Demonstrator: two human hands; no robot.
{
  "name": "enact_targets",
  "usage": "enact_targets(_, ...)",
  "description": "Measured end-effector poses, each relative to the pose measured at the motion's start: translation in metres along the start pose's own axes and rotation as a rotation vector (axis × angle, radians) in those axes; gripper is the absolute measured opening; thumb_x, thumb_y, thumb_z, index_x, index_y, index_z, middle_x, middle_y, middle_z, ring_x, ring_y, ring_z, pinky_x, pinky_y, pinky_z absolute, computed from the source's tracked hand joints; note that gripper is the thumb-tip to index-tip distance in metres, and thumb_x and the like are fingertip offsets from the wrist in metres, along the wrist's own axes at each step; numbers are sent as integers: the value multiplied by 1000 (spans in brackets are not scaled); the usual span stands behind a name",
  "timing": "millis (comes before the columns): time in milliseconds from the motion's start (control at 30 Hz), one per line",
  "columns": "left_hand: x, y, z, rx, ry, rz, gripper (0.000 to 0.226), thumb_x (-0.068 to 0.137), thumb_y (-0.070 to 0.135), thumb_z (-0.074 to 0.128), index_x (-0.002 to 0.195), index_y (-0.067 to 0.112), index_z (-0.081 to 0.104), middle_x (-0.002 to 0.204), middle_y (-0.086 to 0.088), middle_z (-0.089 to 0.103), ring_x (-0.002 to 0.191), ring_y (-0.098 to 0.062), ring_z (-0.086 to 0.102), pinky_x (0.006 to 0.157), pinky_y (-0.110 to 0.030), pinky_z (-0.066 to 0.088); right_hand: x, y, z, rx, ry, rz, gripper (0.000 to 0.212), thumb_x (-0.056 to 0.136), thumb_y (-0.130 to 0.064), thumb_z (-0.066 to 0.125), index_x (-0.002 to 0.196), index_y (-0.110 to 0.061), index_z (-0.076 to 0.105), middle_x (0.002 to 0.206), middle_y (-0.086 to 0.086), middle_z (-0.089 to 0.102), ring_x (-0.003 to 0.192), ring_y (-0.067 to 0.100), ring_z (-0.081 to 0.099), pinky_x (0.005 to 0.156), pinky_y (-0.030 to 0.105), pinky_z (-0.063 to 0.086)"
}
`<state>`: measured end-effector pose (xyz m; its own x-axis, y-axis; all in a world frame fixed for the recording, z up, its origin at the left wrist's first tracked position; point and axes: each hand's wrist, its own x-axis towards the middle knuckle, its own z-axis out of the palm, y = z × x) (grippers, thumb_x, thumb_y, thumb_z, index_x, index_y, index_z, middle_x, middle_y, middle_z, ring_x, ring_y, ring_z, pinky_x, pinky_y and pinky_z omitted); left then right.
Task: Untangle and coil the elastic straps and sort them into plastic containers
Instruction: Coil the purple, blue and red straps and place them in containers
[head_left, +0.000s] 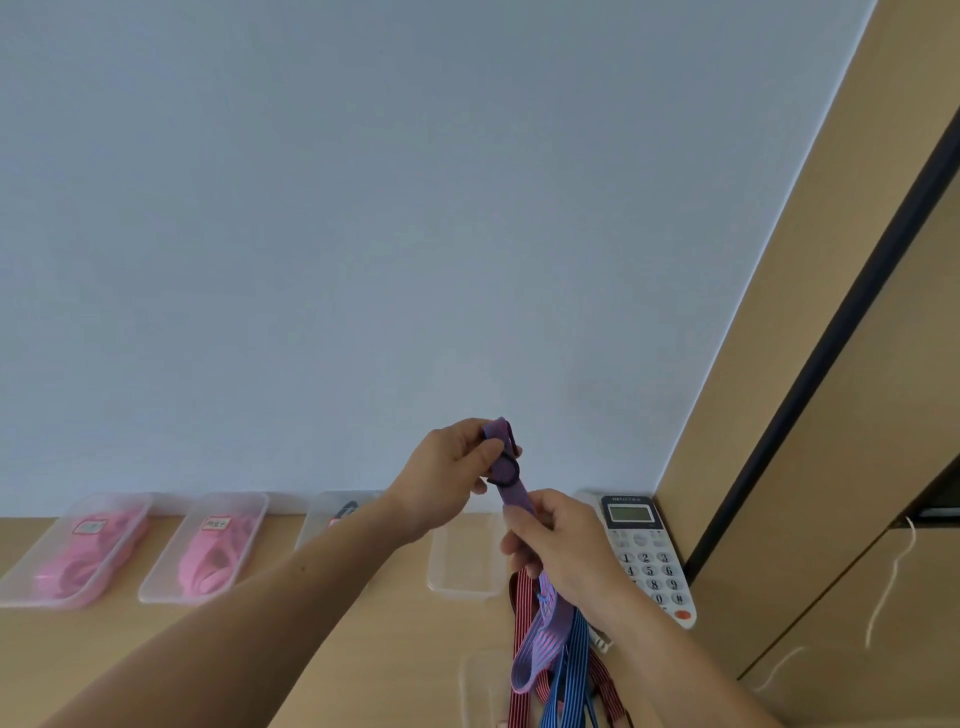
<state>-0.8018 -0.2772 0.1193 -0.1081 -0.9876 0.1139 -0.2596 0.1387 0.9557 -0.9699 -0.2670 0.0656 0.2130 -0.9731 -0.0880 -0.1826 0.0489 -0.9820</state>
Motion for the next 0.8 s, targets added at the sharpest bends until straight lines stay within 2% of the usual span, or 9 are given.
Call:
enact_targets(133,-1,-8,-6,235,-12,117,21,101,13,46,104,21,66,95,1,73,84,-13,65,74,-26,52,-5,-3,2,12,4,31,17,97,-19,57,85,-10,65,69,4,73,54,13,62,48,23,43)
enact_targets(200,-4,-12,-3,358,-15,215,18,102,20,45,103,20,62,88,4,71,80,-13,63,78,-32,53,-6,-9,6,26,40,28,21,97,-20,55,84,-9,67,71,3,73,52,11,58,46,23,41)
enact_targets(300,-12,-12,4,595,-10,409,30,103,41,32,99,23,55,77,6,64,67,-18,55,67,-35,50,-5,-19,11,123,118,4,32,100,-26,52,82,-6,70,64,3,69,44,11,46,42,21,34)
enact_targets(367,-15,-9,8,708,56,593,38,101,37,31,107,17,63,77,5,67,62,-19,60,57,-30,51,-5,-25,13,194,152,-24,40,102,-29,47,82,-5,71,61,4,66,40,12,39,40,21,29)
enact_targets(467,-15,-6,9,798,110,775,29,98,20,41,119,13,60,81,-1,71,65,-21,65,52,-30,54,-7,-32,14,330,123,-63,41,102,-30,42,85,-10,74,64,7,61,41,13,31,41,23,22)
enact_targets(567,-13,-9,8,880,86,829,37,92,5,51,126,7,64,110,-5,73,95,-24,71,73,-33,61,-11,-34,14,339,55,-130,48,102,-43,40,72,-16,67,68,5,59,43,12,30,43,23,22)
enact_targets(667,-13,-11,9,836,12,741,42,90,-4,60,132,1,60,127,-10,67,115,-29,65,89,-40,57,-14,-30,14,334,99,-124,38,100,-31,52,72,-6,59,64,3,57,43,10,28,41,19,22)
enact_targets(733,-12,-11,9,763,-107,635,47,97,1,53,143,6,48,145,-5,52,137,-23,46,110,-35,42,-16,-26,13,333,124,-132,35,99,-23,53,70,-6,57,56,0,50,44,10,26,41,19,22)
enact_targets(800,-15,-10,8,614,-204,504,54,97,0,46,149,14,39,156,5,36,147,-10,26,118,-26,25,-19,-24,9,317,132,-150,32,99,-19,54,70,-9,61,54,0,48,46,12,25,43,20,23)
